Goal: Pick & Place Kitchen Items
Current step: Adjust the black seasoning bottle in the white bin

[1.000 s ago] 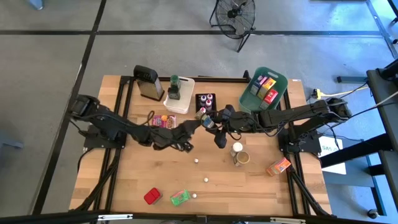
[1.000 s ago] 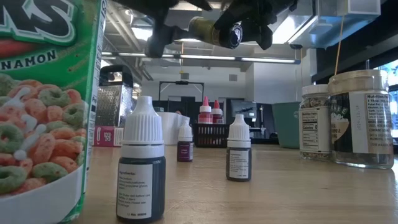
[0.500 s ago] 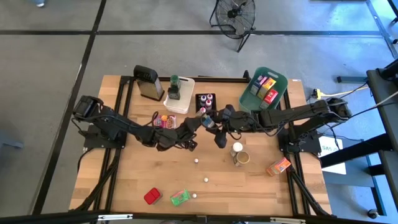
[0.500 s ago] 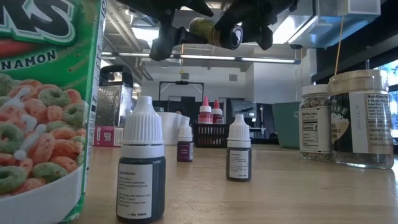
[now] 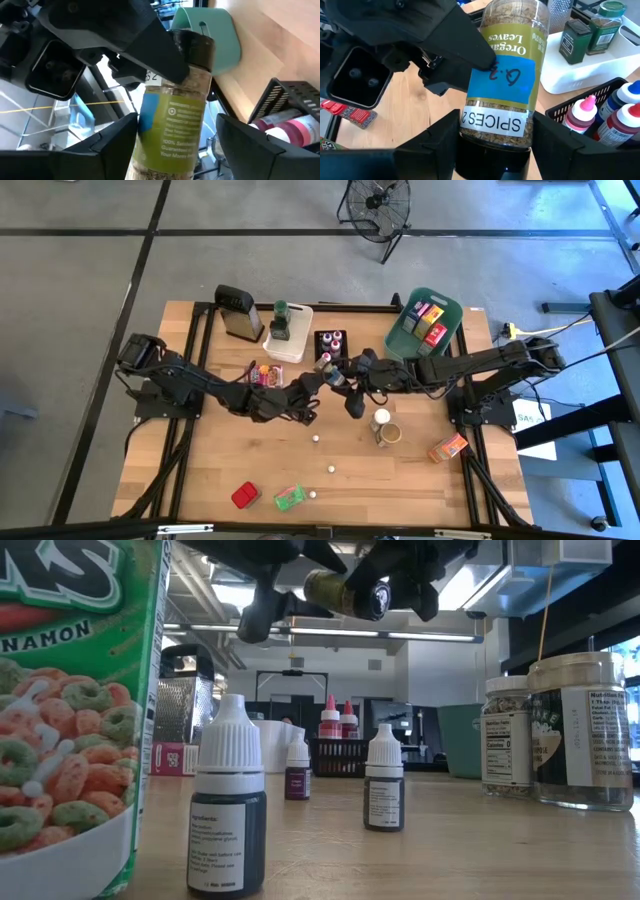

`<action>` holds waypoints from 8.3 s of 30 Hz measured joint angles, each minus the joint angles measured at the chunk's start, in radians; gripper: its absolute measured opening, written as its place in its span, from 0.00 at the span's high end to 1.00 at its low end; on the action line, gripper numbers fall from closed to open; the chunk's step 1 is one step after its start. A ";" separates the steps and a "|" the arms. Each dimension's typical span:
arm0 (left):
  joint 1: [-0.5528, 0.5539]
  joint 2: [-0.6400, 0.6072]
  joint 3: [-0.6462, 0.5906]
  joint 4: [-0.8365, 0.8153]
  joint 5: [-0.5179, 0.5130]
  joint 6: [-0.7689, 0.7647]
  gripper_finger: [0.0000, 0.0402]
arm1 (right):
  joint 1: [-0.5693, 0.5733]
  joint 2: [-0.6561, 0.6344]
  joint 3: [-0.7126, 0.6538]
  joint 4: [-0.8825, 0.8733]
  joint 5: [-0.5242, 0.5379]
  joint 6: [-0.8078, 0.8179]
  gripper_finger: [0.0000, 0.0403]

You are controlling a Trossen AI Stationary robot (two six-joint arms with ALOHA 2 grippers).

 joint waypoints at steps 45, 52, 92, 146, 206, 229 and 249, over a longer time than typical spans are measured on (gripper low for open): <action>0.086 0.000 0.001 0.066 0.032 0.083 0.53 | -0.004 0.003 -0.001 0.001 0.000 -0.022 0.42; 0.085 0.000 0.001 0.063 -0.010 -0.037 0.54 | 0.003 0.003 -0.001 0.022 0.009 -0.101 0.27; 0.136 -0.330 -0.085 -0.155 0.648 -1.402 0.54 | 0.268 -0.018 -0.001 0.219 0.488 -0.533 0.21; 0.220 0.016 -0.167 0.674 0.980 -1.540 0.47 | 0.175 0.054 -0.001 0.577 0.195 -0.720 0.61; 0.206 -0.223 -0.241 0.431 0.779 -1.498 0.40 | 0.148 0.031 -0.001 0.263 0.326 -0.462 0.60; 0.206 -0.088 -0.130 0.451 0.808 -1.360 0.40 | 0.149 0.032 -0.001 0.251 0.316 -0.463 0.60; 0.207 -0.088 -0.106 0.406 0.800 -1.419 0.41 | 0.144 0.032 -0.001 0.257 0.289 -0.472 0.60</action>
